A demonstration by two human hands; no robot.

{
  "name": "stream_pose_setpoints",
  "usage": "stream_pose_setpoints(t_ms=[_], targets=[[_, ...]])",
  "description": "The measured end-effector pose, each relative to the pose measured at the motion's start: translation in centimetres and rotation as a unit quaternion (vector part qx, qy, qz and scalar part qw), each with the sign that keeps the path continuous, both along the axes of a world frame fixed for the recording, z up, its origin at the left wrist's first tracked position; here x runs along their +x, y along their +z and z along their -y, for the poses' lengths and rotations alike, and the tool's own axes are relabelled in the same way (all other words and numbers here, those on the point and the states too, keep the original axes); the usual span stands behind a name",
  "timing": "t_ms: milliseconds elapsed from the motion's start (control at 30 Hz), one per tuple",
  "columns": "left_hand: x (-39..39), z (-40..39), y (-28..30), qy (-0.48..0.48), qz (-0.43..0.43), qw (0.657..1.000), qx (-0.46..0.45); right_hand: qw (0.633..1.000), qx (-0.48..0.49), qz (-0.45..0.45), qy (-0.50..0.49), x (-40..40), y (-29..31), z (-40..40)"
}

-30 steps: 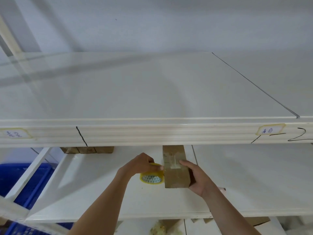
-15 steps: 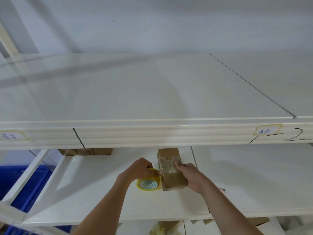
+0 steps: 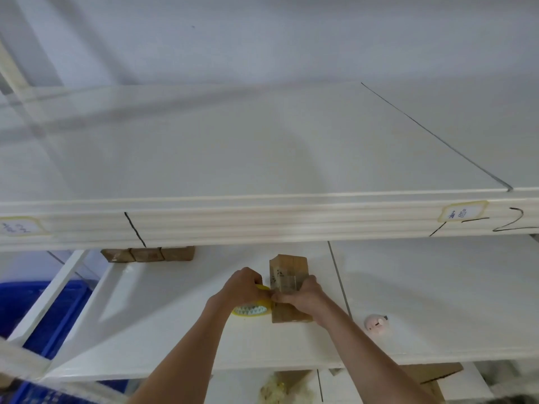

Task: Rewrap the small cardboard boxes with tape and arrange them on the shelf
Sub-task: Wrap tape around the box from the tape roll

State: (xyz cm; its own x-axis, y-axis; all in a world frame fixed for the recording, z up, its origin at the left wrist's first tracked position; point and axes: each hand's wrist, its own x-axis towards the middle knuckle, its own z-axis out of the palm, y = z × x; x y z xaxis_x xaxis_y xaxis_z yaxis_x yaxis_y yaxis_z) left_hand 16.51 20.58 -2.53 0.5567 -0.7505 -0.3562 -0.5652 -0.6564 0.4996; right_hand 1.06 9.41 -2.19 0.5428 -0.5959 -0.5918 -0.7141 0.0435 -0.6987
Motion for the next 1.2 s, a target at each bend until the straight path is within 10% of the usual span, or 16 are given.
stream_pose_setpoints(t_ms=[433,833,1200], targets=[[1.0,-2.4,1.5,-0.007,-0.164,0.986,-0.035,0.999,0.012,0.039,-0.013,-2.3,0.8,2.0],[1.1,-2.8,1.7,0.043,0.016,0.999,0.002,0.993,0.082,0.085,-0.02,-3.6,2.0,2.2],[2.1,-3.2,2.1,0.034,-0.158,0.984,-0.076,0.983,0.125,0.125,-0.043,-6.2,1.8,4.1]])
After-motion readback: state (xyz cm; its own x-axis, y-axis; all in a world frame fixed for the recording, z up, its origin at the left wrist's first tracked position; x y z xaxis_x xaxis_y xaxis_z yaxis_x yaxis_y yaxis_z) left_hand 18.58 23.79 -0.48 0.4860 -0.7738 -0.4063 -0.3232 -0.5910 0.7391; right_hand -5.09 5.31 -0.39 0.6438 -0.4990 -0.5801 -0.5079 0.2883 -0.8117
